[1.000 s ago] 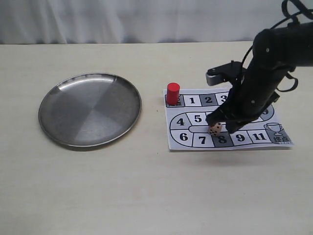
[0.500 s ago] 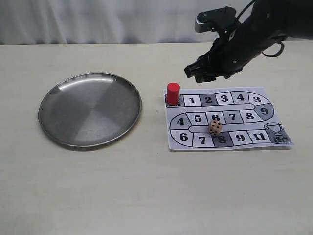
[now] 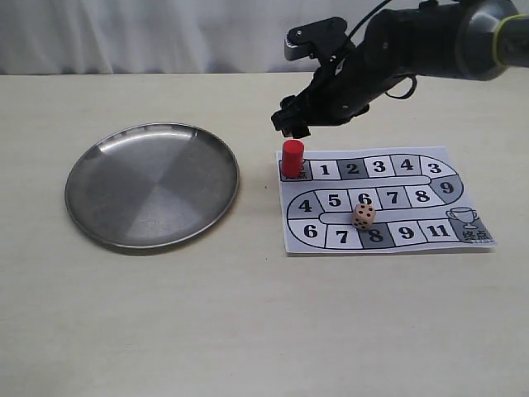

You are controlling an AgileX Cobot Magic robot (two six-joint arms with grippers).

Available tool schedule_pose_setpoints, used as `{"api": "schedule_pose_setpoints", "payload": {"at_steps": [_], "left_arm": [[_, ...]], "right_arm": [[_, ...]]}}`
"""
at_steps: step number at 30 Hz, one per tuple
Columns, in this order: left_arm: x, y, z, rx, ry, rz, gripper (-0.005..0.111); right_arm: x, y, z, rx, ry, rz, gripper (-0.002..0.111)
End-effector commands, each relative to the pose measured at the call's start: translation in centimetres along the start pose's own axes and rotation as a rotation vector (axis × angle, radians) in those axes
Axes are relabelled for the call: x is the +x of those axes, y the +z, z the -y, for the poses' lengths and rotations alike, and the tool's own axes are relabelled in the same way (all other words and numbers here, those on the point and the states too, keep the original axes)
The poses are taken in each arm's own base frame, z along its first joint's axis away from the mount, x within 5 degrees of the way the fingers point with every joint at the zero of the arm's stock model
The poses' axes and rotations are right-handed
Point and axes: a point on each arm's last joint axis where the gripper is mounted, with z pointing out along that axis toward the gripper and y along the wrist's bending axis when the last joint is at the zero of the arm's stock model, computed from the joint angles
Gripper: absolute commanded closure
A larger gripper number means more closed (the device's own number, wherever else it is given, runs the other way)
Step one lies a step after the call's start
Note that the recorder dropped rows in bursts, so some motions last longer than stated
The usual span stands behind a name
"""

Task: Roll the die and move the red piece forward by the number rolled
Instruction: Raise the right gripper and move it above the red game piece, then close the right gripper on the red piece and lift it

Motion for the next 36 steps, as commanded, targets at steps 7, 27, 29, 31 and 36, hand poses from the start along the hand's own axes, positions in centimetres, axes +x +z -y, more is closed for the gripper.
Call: {"api": "schedule_pose_setpoints", "payload": {"at_steps": [7,27,29,31,36], "left_arm": [[0.0,0.0,0.0,0.005,0.003,0.012,0.107],[0.0,0.0,0.0,0.005,0.003,0.012,0.107],[0.0,0.0,0.0,0.005,0.003,0.012,0.107],[0.0,0.0,0.0,0.005,0.003,0.012,0.107],[0.0,0.0,0.0,0.005,0.003,0.012,0.107]], "right_arm": [[0.0,4.1,-0.1,-0.010,0.009,-0.055,0.035],[0.7,6.3,-0.1,-0.015,-0.013,-0.036,0.104],[0.3,5.5,-0.2,-0.016,-0.014,-0.027,0.104],[-0.5,3.8,0.0,-0.012,-0.020,-0.009,0.104],[-2.2,-1.0,1.3,0.005,-0.003,0.032,0.104]]}}
